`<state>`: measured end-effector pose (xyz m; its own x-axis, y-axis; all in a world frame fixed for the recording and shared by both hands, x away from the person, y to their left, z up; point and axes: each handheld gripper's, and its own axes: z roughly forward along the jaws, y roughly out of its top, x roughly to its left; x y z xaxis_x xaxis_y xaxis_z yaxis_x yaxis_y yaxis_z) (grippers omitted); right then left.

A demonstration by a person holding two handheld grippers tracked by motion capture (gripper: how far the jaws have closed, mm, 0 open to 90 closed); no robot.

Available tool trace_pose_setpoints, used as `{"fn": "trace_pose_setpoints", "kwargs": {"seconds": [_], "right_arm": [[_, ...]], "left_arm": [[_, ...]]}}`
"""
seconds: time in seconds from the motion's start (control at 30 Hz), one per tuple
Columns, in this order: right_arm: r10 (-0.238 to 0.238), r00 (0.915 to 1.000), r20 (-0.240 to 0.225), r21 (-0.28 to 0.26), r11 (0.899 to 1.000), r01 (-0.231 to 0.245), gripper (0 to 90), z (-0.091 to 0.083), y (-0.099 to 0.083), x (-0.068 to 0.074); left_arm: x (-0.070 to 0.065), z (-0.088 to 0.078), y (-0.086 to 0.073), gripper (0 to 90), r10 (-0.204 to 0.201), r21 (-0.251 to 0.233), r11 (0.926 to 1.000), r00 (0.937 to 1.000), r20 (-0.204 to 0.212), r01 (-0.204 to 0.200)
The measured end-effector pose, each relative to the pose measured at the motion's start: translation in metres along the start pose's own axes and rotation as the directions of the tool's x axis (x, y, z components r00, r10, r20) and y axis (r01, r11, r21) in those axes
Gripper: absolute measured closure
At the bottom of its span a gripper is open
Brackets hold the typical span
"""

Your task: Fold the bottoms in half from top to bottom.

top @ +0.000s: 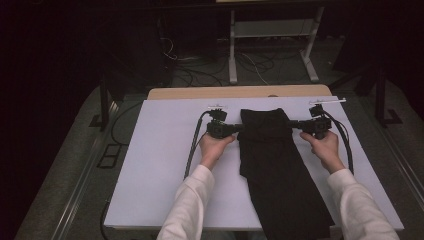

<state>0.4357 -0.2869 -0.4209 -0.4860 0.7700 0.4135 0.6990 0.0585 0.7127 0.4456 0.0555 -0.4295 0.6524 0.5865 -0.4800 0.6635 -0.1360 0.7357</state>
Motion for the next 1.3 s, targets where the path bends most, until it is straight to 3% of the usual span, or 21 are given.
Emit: {"fn": "trace_pose_setpoints", "kwargs": {"seconds": [0.33, 0.7, 1.3], "right_arm": [[0.005, 0.9998, -0.017, -0.022, 1.0, -0.005, 84.9, -0.007, -0.003, 0.006], [0.004, 0.9995, -0.032, -0.056, 0.998, -0.006, 84.8, -0.024, -0.007, 0.015], [0.0, 0.999, -0.045, -0.047, 0.999, -0.003, 84.9, -0.043, -0.028, 0.026]], "left_arm": [[-0.012, -0.008, 0.0, 88.0, 0.004, -0.003, 1.0, 1.0, 0.001, -0.004], [-0.038, -0.021, 0.002, 88.0, 0.036, -0.006, 0.9993, 0.9992, 0.019, -0.036], [-0.053, -0.036, -0.025, 88.0, 0.016, -0.01, 0.9998, 0.9981, 0.06, -0.016]]}}
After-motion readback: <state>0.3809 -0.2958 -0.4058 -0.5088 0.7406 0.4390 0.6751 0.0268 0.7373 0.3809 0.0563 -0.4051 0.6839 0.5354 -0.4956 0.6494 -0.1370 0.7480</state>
